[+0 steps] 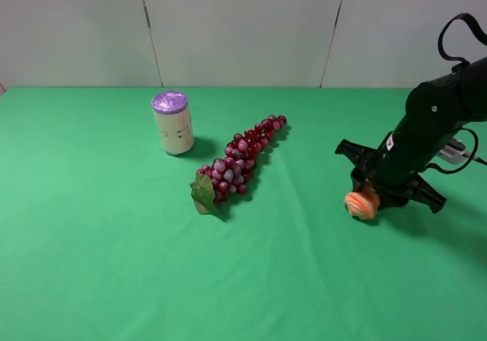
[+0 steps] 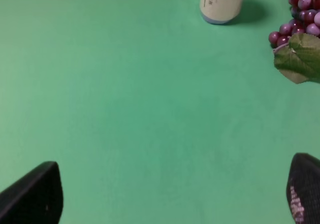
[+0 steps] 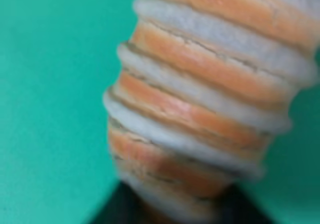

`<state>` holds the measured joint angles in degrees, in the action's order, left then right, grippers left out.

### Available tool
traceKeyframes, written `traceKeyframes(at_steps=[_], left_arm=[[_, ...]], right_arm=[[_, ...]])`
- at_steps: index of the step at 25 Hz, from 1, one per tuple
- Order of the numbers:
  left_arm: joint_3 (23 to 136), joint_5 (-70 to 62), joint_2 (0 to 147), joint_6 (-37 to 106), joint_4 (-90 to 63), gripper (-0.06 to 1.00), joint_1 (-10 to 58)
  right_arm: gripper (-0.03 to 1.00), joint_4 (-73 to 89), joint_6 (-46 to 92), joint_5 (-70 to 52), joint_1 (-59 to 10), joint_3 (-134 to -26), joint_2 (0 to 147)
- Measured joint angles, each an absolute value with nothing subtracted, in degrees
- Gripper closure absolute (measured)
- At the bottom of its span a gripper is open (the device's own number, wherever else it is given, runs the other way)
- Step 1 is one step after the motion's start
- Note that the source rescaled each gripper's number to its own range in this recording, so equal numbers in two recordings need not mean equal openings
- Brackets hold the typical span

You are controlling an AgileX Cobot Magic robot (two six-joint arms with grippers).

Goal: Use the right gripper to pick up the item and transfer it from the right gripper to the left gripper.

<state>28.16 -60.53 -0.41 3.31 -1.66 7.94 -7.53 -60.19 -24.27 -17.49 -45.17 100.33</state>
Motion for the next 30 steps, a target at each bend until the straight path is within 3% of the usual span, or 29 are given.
traceKeyframes(at_steps=[1,19,30], left_arm=[[28.2,-60.5,-0.4,3.3,-1.6,-0.06,7.9],[28.2,-60.5,-0.4,3.3,-1.4,-0.06,7.9],[28.2,-60.5,-0.4,3.3,-1.3,-0.06,7.9]], right_arm=[[0.92,-7.4,-59.4,-24.1,-17.5,-45.2,100.4],[0.93,-6.1,-54.6,-23.0,-17.5,-45.2,100.0],[0.93,-3.9,-12.9,-30.6,-17.5,-45.1,84.0]])
